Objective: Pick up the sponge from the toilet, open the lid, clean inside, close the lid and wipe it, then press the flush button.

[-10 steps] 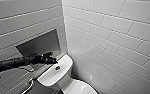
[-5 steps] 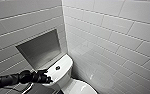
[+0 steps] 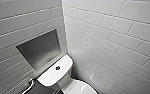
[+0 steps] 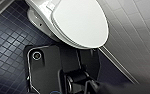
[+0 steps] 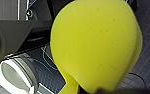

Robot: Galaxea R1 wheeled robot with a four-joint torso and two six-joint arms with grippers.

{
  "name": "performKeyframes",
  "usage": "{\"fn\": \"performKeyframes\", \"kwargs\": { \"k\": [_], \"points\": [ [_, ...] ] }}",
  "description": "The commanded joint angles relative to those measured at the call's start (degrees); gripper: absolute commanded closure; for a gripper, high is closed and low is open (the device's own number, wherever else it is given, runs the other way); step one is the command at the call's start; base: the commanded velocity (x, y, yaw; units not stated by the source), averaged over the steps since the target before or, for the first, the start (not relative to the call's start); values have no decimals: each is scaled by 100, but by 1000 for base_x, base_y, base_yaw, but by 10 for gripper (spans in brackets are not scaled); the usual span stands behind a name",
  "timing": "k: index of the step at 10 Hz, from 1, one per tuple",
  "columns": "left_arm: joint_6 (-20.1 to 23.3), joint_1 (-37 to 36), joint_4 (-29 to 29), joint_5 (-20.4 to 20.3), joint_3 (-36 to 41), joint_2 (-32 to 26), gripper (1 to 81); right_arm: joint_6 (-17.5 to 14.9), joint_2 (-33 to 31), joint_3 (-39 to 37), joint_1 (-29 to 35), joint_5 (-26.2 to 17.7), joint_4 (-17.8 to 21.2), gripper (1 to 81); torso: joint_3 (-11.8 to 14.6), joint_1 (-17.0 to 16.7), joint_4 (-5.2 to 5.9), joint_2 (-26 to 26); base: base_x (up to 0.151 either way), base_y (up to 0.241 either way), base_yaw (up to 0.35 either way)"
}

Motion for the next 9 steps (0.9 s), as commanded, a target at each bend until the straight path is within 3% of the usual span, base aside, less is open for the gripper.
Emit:
{"fn": "performKeyframes", "kwargs": {
  "k": [1, 3, 5, 9],
  "points": [
    [33, 1706, 1585, -1014, -118, 410, 811, -23, -17, -71, -72, -397, -29, 811, 0, 0, 0, 0, 0, 0, 0],
    [33, 2286, 1799, -1445, -1040, 1026, 811, -31, 28, -115, -72, -397, -29, 811, 572, 0, 0, 0, 0, 0, 0],
    [33, 2690, 1887, -1551, -1929, 1625, 811, -31, 80, -177, -63, -415, -29, 811, 814, 0, 0, 0, 0, 0, 0],
    [42, 3183, 1922, -1892, -3229, 2415, 811, -31, 186, -361, -81, -423, -29, 811, 1582, -11, 0, -9, 0, 0, 0]
  ]
}}
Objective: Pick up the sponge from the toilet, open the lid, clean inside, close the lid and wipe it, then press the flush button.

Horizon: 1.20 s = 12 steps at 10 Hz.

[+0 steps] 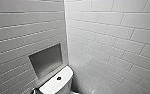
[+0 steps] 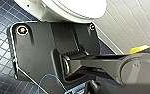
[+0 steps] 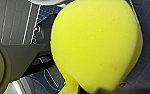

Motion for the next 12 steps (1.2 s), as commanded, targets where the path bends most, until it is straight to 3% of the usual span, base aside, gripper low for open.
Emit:
{"fn": "performKeyframes", "kwargs": {
  "k": [1, 2, 3, 5, 8, 12],
  "points": [
    [49, 523, 343, -539, -1141, 805, 811, -29, 18, -47, 71, -374, -35, 811, 502, 0, 0, 0, 0, 0, 0],
    [66, 628, 343, -663, -1597, 1051, 811, -29, 53, -83, 62, -374, -36, 811, 642, -2, 0, -2, 0, 0, 0],
    [66, 716, 334, -733, -2002, 1288, 811, -29, 62, -100, 62, -374, -36, 811, 363, -6, 0, -5, 0, 0, 0],
    [58, 813, 334, -901, -2672, 1694, 811, -29, 97, -126, 62, -382, -36, 811, 523, -13, 0, -9, 0, 0, 0],
    [58, 918, 281, -901, -3506, 2264, 811, -20, 263, -363, 18, -331, -27, 811, 548, -15, 0, -13, 0, 0, 0],
    [5, 1051, 255, -892, -4660, 3110, 811, -29, 827, -1216, -26, -391, -36, 811, 551, -17, 0, -15, 0, 0, 0]
  ]
}}
